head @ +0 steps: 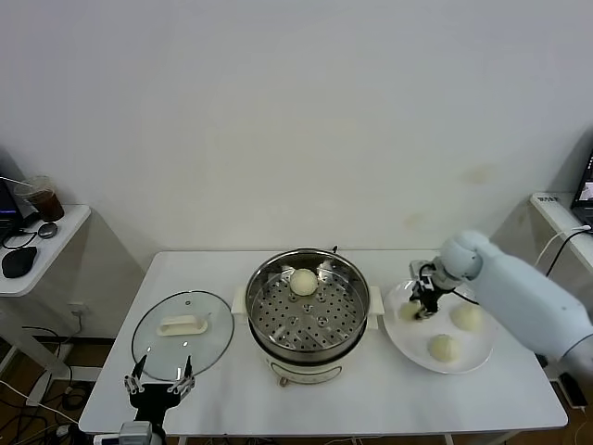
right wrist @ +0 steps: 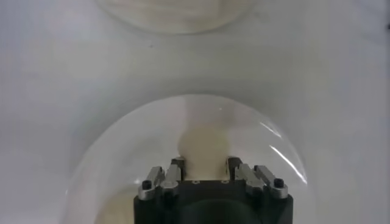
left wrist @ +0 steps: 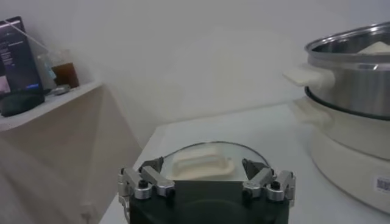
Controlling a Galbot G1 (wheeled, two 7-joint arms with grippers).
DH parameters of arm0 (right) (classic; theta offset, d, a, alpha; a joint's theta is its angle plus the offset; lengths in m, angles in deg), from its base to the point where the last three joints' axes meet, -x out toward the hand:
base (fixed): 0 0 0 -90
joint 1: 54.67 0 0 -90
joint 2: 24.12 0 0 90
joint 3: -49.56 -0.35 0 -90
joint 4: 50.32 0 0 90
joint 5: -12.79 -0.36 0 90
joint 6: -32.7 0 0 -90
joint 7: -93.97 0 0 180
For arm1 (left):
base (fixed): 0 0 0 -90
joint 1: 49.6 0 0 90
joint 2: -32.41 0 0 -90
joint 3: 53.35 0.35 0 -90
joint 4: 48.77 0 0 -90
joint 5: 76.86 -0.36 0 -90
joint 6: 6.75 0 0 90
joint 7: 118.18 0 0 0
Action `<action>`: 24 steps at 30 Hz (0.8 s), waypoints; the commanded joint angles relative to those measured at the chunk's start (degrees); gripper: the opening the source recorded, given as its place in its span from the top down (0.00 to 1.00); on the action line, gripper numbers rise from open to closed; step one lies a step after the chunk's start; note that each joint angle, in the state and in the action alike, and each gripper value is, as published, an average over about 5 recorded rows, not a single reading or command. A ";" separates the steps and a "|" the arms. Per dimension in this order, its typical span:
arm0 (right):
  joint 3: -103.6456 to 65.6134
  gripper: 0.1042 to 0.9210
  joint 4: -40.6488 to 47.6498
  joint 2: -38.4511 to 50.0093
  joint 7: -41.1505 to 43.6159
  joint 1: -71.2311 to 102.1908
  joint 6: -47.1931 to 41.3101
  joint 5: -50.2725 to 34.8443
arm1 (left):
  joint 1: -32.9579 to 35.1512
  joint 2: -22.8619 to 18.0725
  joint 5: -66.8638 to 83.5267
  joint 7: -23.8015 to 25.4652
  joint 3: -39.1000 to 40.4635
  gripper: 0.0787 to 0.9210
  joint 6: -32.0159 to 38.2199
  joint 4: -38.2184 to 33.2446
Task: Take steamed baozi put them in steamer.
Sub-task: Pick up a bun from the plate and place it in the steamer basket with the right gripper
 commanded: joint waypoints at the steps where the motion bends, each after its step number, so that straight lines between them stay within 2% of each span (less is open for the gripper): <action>1: 21.70 0.59 -9.13 2.68 0.95 -26.17 -5.67 -17.83 | -0.05 0.07 -0.25 -0.05 0.07 0.12 -0.23 -0.20; 11: 30.72 0.58 -12.28 -7.66 0.24 -39.86 -13.60 -32.58 | -0.22 0.26 -0.12 -0.02 0.54 0.12 -0.81 -2.32; 19: 32.33 0.58 -13.30 -17.79 -5.50 -38.05 -20.33 -42.03 | 0.17 0.25 0.16 -0.10 0.59 0.12 -1.15 -3.53; 24: 33.02 0.58 -11.65 -23.63 -8.82 -34.78 -23.02 -43.43 | 0.15 0.00 0.32 -0.19 0.82 0.12 -1.25 -4.28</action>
